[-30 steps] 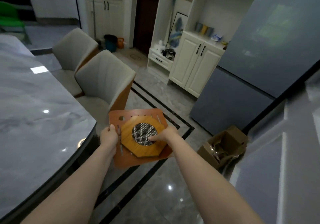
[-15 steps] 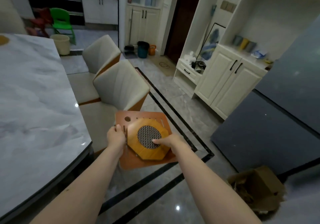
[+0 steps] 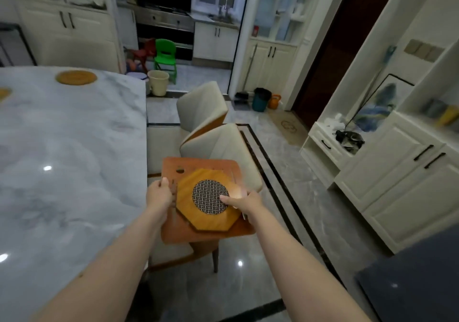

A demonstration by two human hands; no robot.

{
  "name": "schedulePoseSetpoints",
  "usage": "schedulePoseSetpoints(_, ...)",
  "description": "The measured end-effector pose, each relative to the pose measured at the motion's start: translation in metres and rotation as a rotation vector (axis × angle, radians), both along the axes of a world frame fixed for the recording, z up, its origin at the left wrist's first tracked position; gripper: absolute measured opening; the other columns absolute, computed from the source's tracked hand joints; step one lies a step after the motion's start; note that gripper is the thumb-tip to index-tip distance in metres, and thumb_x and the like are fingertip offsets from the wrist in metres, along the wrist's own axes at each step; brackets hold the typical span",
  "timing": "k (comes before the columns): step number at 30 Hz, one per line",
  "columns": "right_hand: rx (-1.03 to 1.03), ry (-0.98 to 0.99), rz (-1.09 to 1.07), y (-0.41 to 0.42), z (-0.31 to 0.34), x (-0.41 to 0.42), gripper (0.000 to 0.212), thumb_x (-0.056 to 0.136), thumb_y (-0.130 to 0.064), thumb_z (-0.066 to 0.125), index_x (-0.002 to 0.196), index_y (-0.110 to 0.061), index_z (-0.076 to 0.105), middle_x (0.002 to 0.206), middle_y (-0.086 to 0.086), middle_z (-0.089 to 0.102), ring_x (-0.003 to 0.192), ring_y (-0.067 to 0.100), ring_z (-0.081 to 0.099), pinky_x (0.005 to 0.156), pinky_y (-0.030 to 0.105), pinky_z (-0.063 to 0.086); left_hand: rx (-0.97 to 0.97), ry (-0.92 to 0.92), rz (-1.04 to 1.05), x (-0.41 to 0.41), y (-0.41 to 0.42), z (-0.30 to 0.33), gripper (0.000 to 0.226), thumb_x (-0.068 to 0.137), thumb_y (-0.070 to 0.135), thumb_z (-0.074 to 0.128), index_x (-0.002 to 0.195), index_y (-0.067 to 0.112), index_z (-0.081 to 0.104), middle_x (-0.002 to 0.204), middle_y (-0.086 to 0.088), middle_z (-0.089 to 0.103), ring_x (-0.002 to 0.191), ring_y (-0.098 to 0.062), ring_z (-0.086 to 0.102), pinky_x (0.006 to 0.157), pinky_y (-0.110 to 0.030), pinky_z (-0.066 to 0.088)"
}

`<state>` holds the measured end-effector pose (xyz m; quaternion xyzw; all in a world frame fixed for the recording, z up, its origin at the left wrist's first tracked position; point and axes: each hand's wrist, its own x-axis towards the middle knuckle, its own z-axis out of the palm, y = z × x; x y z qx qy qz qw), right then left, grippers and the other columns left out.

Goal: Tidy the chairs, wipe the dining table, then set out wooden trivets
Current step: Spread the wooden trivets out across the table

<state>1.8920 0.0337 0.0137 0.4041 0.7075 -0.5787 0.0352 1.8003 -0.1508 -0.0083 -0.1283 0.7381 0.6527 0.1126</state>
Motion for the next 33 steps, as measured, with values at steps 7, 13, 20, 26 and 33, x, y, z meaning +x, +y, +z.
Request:
schedulePoseSetpoints(7, 0.008, 0.139, 0.255, 0.011, 0.013, -0.101, 0.065, 0.066, -0.031, 0.087, 0.120, -0.009, 0.057, 0.116, 0.006, 0.065, 0.087, 0.014, 0.061, 0.062, 0.019, 0.051, 0.055, -0.008, 0.219, -0.049, -0.020, 0.012, 0.030, 0.097, 0.022, 0.034, 0.090, 0.006, 0.058, 0.087, -0.019, 0.060, 0.078, -0.029, 0.056, 0.072, -0.042, 0.047)
schedulePoseSetpoints(13, 0.030, 0.148, 0.414, 0.059, 0.019, -0.178, 0.070, 0.067, -0.037, 0.085, 0.124, -0.009, 0.055, 0.118, 0.005, 0.063, 0.094, 0.018, 0.057, 0.078, 0.030, 0.048, 0.090, -0.005, 0.436, -0.074, 0.021, 0.014, 0.034, 0.100, 0.027, 0.032, 0.078, 0.015, 0.055, 0.077, -0.010, 0.062, 0.072, -0.026, 0.061, 0.072, -0.038, 0.052)
schedulePoseSetpoints(20, -0.005, 0.085, 0.601, 0.096, 0.014, -0.233, 0.057, 0.074, -0.032, 0.082, 0.121, -0.008, 0.061, 0.122, 0.009, 0.064, 0.100, 0.022, 0.058, 0.095, 0.036, 0.049, 0.098, -0.047, 0.690, -0.077, 0.054, 0.004, 0.031, 0.099, 0.024, 0.033, 0.074, 0.018, 0.050, 0.084, -0.012, 0.057, 0.079, -0.024, 0.054, 0.070, -0.033, 0.043)
schedulePoseSetpoints(26, -0.054, 0.105, 0.694, 0.072, 0.004, -0.278, 0.058, 0.080, -0.028, 0.077, 0.128, -0.006, 0.053, 0.127, 0.009, 0.060, 0.098, 0.020, 0.055, 0.083, 0.031, 0.044, 0.095, -0.078, 0.879, -0.089, 0.043, 0.000, 0.036, 0.101, 0.028, 0.033, 0.077, 0.017, 0.058, 0.075, -0.006, 0.063, 0.069, -0.020, 0.060, 0.067, -0.030, 0.046)
schedulePoseSetpoints(33, -0.089, 0.078, 0.701, 0.041, 0.000, -0.337, 0.051, 0.082, -0.024, 0.075, 0.124, -0.003, 0.056, 0.124, 0.015, 0.062, 0.111, 0.031, 0.060, 0.096, 0.043, 0.050, 0.166, -0.119, 1.044, -0.114, 0.010, -0.015, 0.035, 0.101, 0.028, 0.033, 0.086, 0.012, 0.060, 0.071, -0.008, 0.062, 0.063, -0.023, 0.059, 0.072, -0.035, 0.049)
